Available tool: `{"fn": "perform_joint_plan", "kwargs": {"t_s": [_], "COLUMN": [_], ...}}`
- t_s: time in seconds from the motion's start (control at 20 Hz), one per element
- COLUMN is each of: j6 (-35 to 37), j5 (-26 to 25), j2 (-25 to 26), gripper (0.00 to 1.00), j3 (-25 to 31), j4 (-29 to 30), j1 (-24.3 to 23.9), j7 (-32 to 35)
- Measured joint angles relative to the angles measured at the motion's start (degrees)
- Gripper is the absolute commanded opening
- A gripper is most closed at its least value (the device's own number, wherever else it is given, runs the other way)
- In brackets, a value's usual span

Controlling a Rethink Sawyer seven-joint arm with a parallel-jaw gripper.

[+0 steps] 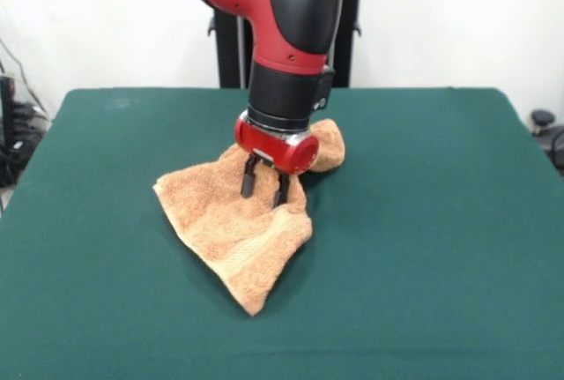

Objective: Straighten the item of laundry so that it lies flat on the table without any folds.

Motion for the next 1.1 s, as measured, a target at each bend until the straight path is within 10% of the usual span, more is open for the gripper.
{"fn": "perform_joint_plan", "kwargs": {"t_s": [1.1], "j6": [-32.6], "j5": [-1.1], "j2": [2.1], "gripper": [1.00], "j3": [17.7], "j4": [13.0], "j1": [-15.9], "j7": [36.6]}}
